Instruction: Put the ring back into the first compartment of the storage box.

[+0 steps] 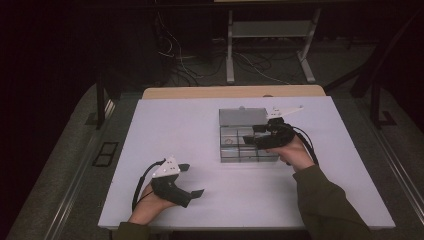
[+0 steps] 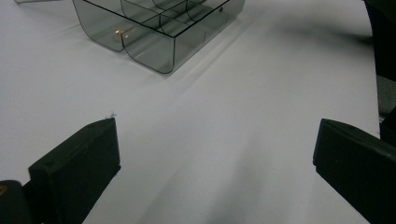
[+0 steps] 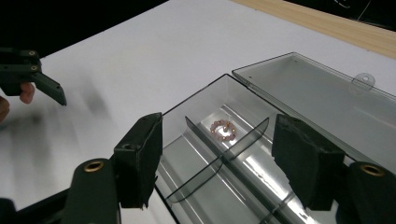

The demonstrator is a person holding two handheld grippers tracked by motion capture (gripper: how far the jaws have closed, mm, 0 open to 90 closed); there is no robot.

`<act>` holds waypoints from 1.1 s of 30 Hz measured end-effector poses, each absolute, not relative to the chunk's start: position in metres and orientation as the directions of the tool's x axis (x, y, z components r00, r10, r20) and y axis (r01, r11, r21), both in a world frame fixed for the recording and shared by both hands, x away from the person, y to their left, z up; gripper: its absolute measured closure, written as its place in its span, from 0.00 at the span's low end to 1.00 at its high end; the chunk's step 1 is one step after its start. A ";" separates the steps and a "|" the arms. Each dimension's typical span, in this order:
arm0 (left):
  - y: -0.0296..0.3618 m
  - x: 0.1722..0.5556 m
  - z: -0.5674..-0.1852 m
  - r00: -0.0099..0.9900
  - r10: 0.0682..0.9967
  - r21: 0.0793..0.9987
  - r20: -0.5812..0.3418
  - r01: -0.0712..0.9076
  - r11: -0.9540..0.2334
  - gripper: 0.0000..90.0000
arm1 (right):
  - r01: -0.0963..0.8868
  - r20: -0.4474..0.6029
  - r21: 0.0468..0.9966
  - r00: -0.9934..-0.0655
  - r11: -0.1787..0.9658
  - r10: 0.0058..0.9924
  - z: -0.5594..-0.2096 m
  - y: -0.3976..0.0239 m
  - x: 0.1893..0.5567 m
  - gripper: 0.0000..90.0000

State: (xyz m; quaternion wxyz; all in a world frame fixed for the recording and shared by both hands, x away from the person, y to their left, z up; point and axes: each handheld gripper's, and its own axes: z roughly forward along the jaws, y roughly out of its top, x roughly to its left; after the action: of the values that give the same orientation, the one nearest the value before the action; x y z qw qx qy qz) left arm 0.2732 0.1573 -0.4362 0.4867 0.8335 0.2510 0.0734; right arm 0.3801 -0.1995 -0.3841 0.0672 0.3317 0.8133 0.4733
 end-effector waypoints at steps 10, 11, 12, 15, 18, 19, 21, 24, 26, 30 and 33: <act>0.157 0.273 -0.436 0.863 0.490 0.849 -0.123 0.347 -0.399 0.00 | 0.468 0.204 0.820 -0.777 0.330 0.596 -0.389 -0.218 0.362 0.36; 0.158 0.273 -0.436 0.862 0.491 0.848 -0.124 0.349 -0.398 0.00 | 0.468 0.203 0.820 -0.776 0.330 0.597 -0.390 -0.219 0.360 0.36; 0.158 0.273 -0.436 0.862 0.491 0.847 -0.124 0.350 -0.400 0.00 | 0.467 0.203 0.820 -0.777 0.330 0.596 -0.390 -0.221 0.358 0.36; 0.158 0.273 -0.436 0.861 0.493 0.848 -0.127 0.352 -0.397 0.00 | 0.467 0.206 0.825 -0.774 0.320 0.598 -0.392 -0.227 0.352 0.35; 0.158 0.273 -0.436 0.862 0.492 0.845 -0.124 0.351 -0.402 0.00 | 0.463 0.208 0.830 -0.774 0.310 0.598 -0.393 -0.233 0.345 0.35; 0.158 0.273 -0.436 0.862 0.492 0.847 -0.124 0.351 -0.400 0.00 | 0.461 0.206 0.832 -0.774 0.310 0.599 -0.393 -0.235 0.343 0.35; 0.158 0.273 -0.436 0.864 0.490 0.847 -0.120 0.346 -0.403 0.00 | 0.461 0.206 0.835 -0.769 0.301 0.605 -0.394 -0.239 0.338 0.35; 0.158 0.273 -0.436 0.864 0.489 0.846 -0.120 0.347 -0.404 0.00 | 0.458 0.208 0.841 -0.764 0.287 0.611 -0.396 -0.245 0.332 0.34; 0.158 0.273 -0.436 0.863 0.490 0.847 -0.121 0.347 -0.402 0.00 | 0.461 0.207 0.840 -0.761 0.287 0.615 -0.399 -0.248 0.328 0.33; 0.159 0.272 -0.435 0.863 0.491 0.847 -0.120 0.347 -0.402 0.00 | 0.459 0.203 0.840 -0.761 0.290 0.616 -0.404 -0.255 0.321 0.32; 0.158 0.272 -0.435 0.863 0.491 0.849 -0.121 0.346 -0.400 0.00 | 0.462 0.201 0.838 -0.755 0.289 0.625 -0.407 -0.260 0.315 0.32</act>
State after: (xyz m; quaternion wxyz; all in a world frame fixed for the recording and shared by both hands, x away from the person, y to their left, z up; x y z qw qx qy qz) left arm 0.2721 0.1585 -0.4352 0.4868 0.8333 0.2512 0.0744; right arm 0.3146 -0.2603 -0.4074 0.0828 0.3403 0.7985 0.4897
